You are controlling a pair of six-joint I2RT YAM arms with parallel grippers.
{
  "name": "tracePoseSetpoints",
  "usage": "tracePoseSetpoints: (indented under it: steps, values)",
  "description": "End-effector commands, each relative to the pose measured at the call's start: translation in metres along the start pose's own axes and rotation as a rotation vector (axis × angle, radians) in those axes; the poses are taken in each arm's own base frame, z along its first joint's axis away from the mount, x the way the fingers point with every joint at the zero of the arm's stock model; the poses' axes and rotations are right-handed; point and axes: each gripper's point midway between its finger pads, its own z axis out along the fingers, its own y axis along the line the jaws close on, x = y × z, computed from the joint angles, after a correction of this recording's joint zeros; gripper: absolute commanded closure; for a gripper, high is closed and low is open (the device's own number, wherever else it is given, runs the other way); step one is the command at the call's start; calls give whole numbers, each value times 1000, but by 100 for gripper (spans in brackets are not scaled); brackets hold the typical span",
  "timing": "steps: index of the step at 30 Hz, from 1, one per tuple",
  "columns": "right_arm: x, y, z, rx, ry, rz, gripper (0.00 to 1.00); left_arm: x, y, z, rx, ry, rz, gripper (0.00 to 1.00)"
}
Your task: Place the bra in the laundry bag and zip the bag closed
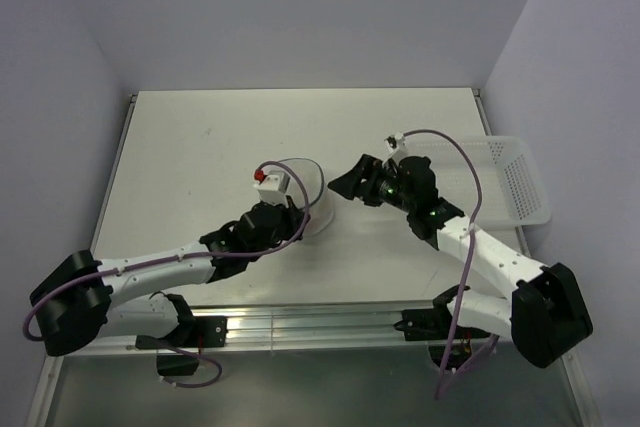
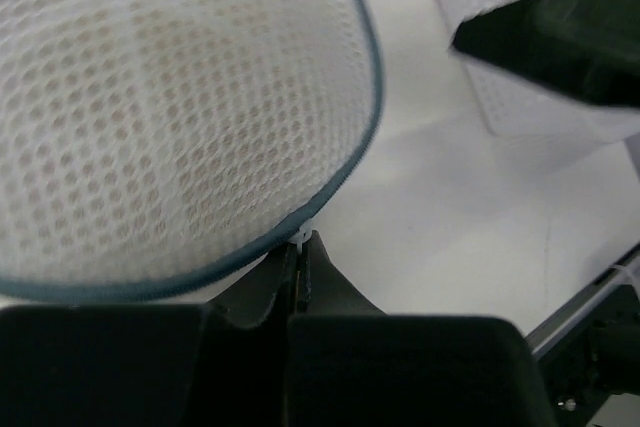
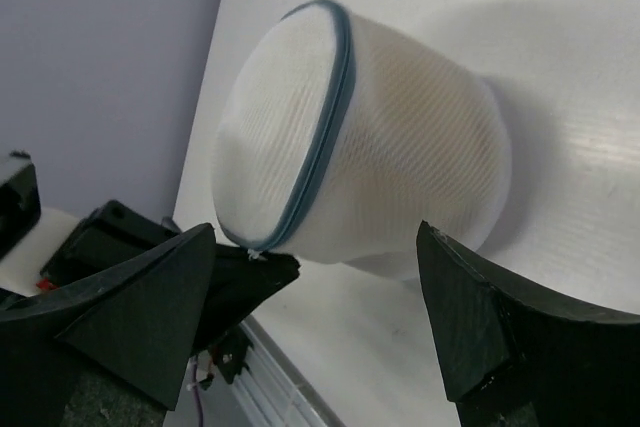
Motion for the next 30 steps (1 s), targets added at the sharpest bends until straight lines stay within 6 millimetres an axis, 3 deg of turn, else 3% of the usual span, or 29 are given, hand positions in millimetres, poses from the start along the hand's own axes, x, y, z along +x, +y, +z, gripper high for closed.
tracePoseSetpoints:
  steps: [1,5,10,13,17,18,22,30]
  values:
    - [3,12,-5,-38,-64,54,12,-29,-58,10,163,-64,-12,100]
    - [17,21,-3,-66,-26,64,15,-21,-71,13,192,-40,1,100]
    - [25,32,8,-104,14,65,33,-16,-75,14,202,-24,4,100]
    - [23,34,10,-119,10,71,54,-12,-74,14,198,-14,10,100]
    - [26,30,15,-108,22,80,67,-10,-72,14,193,-8,15,100]
    - [26,30,15,-108,22,82,78,-10,-71,13,191,-9,15,100]
    - [23,22,17,-78,15,73,98,-9,-63,10,161,-10,21,100]
    - [-10,-6,21,-29,0,20,100,1,-13,-9,27,-12,9,100]
